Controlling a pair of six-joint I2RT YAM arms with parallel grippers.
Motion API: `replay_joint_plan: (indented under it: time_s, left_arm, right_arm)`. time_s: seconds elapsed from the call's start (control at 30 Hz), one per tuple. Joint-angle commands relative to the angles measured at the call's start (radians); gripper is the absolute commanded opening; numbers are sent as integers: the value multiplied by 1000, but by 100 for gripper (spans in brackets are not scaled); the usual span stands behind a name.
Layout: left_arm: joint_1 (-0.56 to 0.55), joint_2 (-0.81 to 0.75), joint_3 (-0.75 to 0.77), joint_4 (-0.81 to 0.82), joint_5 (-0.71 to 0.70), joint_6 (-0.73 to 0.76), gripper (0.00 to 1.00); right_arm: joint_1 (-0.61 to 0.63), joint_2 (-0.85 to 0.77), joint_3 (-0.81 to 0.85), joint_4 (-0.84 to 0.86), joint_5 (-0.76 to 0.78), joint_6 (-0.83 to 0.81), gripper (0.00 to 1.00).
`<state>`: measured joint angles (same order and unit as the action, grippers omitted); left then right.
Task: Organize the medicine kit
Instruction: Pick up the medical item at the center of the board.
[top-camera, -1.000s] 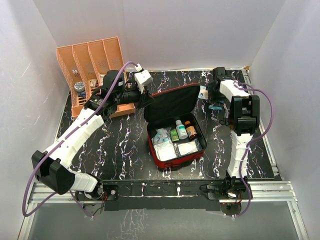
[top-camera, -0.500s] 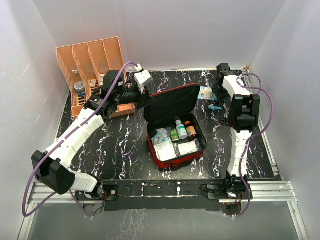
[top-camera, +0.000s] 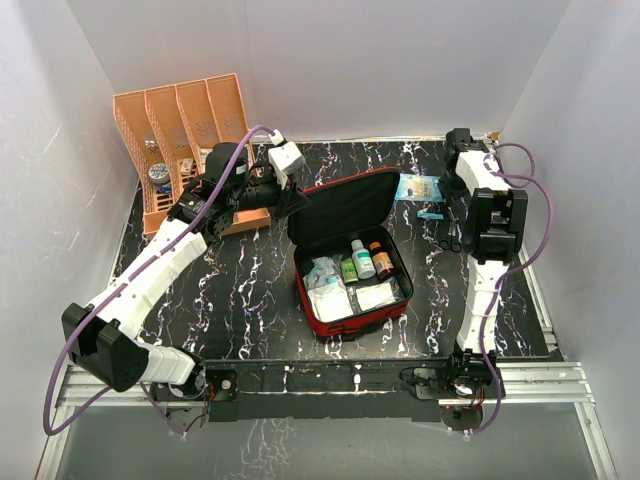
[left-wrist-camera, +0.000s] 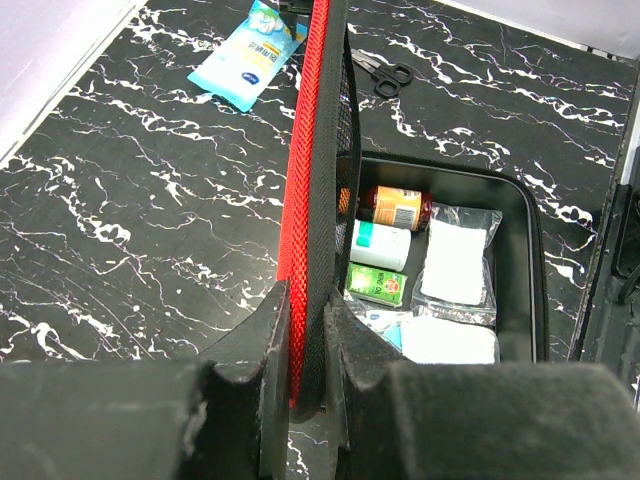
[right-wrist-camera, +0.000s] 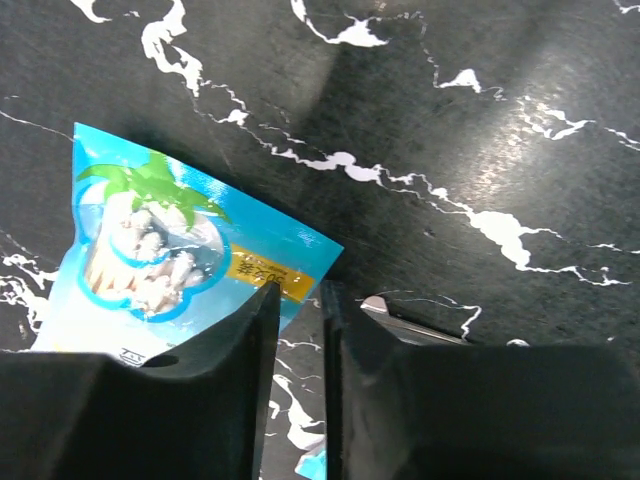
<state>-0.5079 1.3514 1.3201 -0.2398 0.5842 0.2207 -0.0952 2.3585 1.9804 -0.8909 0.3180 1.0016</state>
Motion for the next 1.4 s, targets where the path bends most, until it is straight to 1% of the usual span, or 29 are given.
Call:
replay_joint_plan:
  time_s: [0.0,0.1,0.2,0.23,0.27,0.3,0.43,0.47,0.63,0.73,0.77,0.87,1.0,1.1,1.2,1.37]
  left_arm:
    - [-4,-44,-5,-4,-4,-12,0]
    - [-4,-46,-5,-10,-5,-9,0]
    - [-4,-49,-7,-14,-4,-6,0]
    - [-4,-49,-8,-15,-4,-5,0]
    - [-4,-50,-8,-16,-3,-4,0]
    - [-4,-50,-10,-16,-3,-3,0]
    - [-4,-52,-14,-13,-1,0,0]
    - [-4,-52,-15,-12,1,2,0]
    - [-4,-45,-15,-11,8,9,0]
    - [-4,-39,-14,-10,16,12,0]
    - [-4,-36,-12,-10,18,14,0]
    - [-4,-28,-3,-12,23,20,0]
    - [-4,-26,2,-15,23,23,0]
    - [-3,-27,2,-20,25,24,0]
    - [-4,-25,6,-27,24,26,0]
    - [-4,-21,7,-26,24,26,0]
  right_arm:
    - [-20,88,-89,-48,9,-29,17]
    - [-21,83,-108,-28,-4,-29,14]
    - [-20,59,-142,11,-15,-30,18]
    - [-21,44,-157,32,-20,-30,13]
    - [-21,27,-174,56,-30,-37,4]
    - [-20,8,-189,76,-34,-43,0]
    - [-19,-88,-267,162,-42,-57,0]
    - [-19,-118,-289,185,-43,-57,2]
    - [-14,-224,-345,278,-92,-43,34]
    - [-9,-236,-333,325,-147,-27,47]
    - [-9,-232,-327,327,-160,-13,49]
    - [-9,-228,-338,373,-202,0,53]
    - [-9,-248,-415,466,-231,13,54]
    - [-9,-245,-455,498,-239,25,54]
    - [-9,-236,-451,480,-241,30,54]
    - [-7,-257,-404,372,-218,-16,54]
